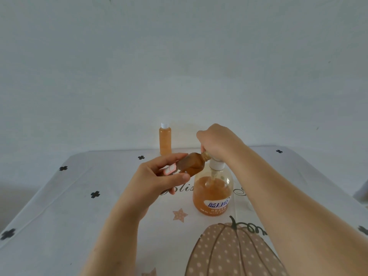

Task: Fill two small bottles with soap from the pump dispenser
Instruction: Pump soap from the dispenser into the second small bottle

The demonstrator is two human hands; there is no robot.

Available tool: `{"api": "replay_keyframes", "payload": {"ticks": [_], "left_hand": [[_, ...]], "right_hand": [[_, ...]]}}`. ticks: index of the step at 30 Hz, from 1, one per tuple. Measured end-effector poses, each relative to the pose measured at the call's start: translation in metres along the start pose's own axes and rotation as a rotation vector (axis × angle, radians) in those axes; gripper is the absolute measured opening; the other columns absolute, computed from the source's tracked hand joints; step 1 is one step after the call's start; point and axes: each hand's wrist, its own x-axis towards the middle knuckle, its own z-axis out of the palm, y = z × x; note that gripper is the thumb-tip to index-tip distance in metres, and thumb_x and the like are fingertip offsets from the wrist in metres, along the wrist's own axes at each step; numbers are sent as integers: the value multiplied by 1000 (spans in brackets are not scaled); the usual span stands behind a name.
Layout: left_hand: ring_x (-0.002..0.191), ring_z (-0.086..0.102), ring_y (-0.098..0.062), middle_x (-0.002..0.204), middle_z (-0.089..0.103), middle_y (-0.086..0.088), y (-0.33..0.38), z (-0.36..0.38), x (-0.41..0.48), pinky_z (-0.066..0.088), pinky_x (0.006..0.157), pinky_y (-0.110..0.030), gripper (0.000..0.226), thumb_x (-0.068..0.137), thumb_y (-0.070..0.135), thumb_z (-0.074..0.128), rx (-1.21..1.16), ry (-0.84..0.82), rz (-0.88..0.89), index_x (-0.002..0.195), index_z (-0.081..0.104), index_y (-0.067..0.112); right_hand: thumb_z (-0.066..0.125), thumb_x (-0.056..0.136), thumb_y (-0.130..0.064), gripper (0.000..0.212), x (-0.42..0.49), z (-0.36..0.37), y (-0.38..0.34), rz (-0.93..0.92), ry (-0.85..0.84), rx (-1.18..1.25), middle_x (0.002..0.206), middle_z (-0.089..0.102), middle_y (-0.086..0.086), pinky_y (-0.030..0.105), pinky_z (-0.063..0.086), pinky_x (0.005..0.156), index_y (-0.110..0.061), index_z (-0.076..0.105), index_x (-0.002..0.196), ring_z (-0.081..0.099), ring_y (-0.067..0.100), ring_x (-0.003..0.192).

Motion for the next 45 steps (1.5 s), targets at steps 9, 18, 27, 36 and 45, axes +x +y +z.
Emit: {"api": "replay_keyframes", "payload": {"ticks": [9,18,27,36,45], "left_hand": [[54,52,-14,80,72,0,3,3,-2,42,50,-17,47,62,23,82,-6,-21,23,108,78,30],[53,55,-12,73,71,1,6,3,-4,42,49,-16,47,63,22,79,-27,-29,51,109,77,26],[54,53,-14,72,69,-6,0,-2,0,40,49,-17,40,65,21,82,-6,-56,15,103,79,32],[62,55,-22,79,71,-8,-2,-2,2,42,52,-21,45,63,21,89,12,-53,6,106,78,32],[48,59,-11,71,68,-9,1,4,0,43,44,-16,40,64,14,79,-96,-33,44,103,71,9]], "right_hand": [[43,89,-21,35,-4,-8,-7,25,9,-4,94,73,9,33,45,71,-6,74,98,56,24,67],[44,90,-14,34,-11,-15,-15,44,-24,-56,73,60,8,31,44,69,-6,74,105,52,24,57],[42,92,-23,32,-3,-3,-2,-8,40,-41,81,65,7,31,40,64,-8,71,93,52,23,64],[44,90,-25,35,-2,0,1,-12,40,-12,77,63,6,30,40,62,-6,72,94,52,23,62],[46,89,-20,34,-6,-14,-12,18,-11,-27,78,65,8,31,45,68,-6,75,100,55,24,60]]}}
